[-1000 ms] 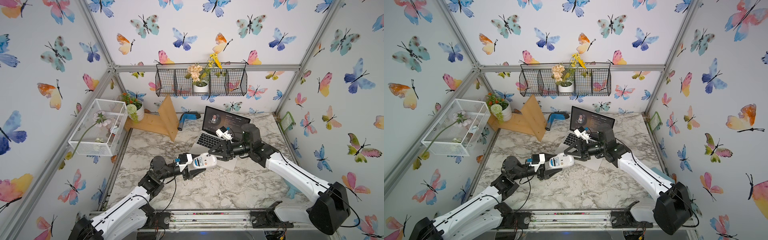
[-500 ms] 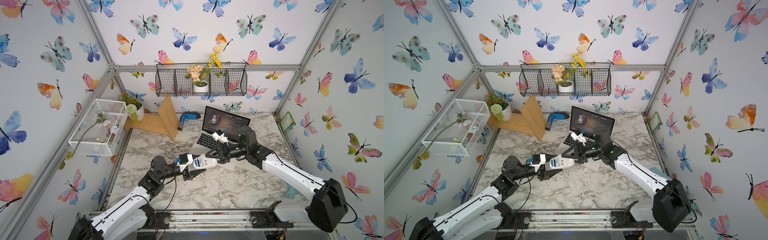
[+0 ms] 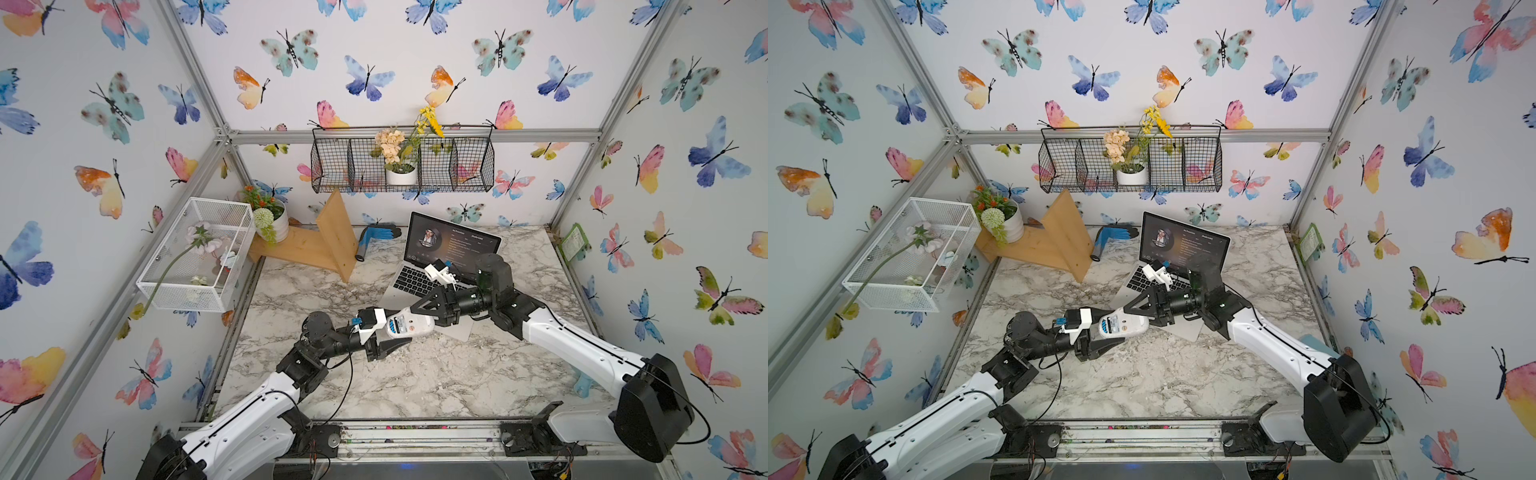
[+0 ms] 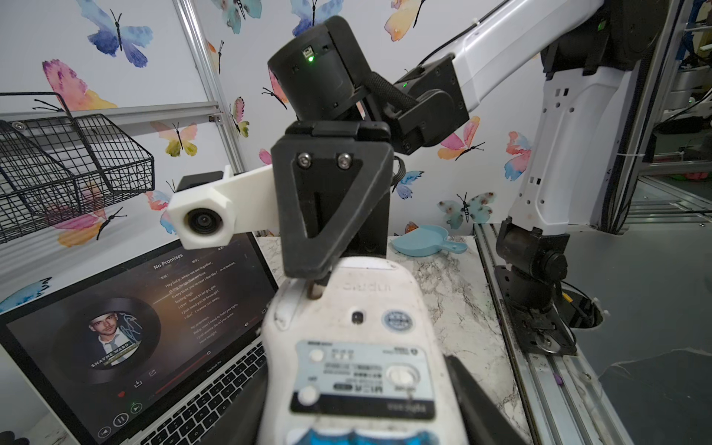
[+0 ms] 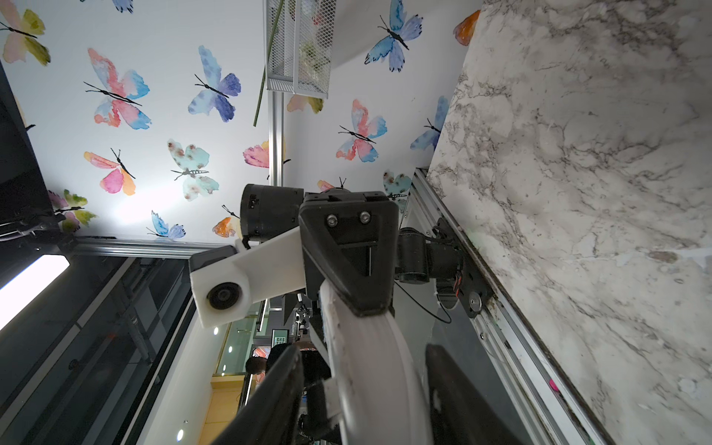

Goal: Remove the wireless mouse receiver from the laptop
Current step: Adjust the USB plug on the mouse.

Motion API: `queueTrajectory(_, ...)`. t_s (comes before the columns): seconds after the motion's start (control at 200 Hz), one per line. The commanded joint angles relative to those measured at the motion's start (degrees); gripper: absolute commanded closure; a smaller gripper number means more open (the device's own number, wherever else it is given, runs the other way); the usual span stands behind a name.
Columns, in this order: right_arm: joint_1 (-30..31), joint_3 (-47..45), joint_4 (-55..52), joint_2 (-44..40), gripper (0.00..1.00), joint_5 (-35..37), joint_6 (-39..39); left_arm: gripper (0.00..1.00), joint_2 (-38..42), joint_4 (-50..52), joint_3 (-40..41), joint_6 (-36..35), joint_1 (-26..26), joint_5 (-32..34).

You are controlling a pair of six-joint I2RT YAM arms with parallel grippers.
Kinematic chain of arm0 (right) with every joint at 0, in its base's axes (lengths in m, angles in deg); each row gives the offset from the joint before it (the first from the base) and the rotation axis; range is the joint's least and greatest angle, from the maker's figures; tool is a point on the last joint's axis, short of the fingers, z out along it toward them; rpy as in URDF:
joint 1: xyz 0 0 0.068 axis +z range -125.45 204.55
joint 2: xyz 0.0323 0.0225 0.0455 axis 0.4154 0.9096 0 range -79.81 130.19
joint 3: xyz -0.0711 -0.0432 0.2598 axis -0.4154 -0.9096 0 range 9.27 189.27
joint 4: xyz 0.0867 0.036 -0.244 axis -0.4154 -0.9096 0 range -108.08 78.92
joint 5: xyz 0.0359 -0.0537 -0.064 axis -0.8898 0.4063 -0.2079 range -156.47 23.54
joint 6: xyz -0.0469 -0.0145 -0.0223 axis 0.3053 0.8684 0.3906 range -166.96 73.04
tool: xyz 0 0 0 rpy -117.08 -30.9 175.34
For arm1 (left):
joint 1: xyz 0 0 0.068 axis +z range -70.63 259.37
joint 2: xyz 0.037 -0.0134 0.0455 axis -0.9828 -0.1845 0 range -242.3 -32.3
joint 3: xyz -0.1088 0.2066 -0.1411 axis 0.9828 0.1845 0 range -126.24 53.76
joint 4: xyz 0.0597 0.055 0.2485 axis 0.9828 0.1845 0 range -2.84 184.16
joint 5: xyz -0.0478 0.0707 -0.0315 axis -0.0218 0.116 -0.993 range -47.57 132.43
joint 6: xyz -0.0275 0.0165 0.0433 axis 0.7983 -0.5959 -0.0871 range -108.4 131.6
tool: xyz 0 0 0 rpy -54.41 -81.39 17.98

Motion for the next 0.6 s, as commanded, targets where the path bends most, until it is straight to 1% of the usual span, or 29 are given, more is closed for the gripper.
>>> queueTrajectory(0.0, 0.23, -0.49, 2.23, 0.18, 0.49, -0.08, -0.61, 1.00, 1.01, -2.20, -0.01, -0.01, 0.37, 2.19)
queueTrajectory(0.25, 0.23, -0.56, 2.62, 0.18, 0.51, 0.11, -0.52, 1.00, 1.28, -2.72, 0.52, 0.29, 0.37, 3.61)
queueTrajectory(0.36, 0.27, -0.69, 2.88, 0.23, 0.56, 0.20, -0.08, 1.00, 1.46, -2.92, 0.69, 0.63, 0.37, 3.73)
queueTrajectory(0.596, 0.23, -1.14, 3.82, 0.20, 0.60, 0.37, -0.35, 1.00, 1.68, -2.87, 0.41, 0.64, 0.37, 3.90)
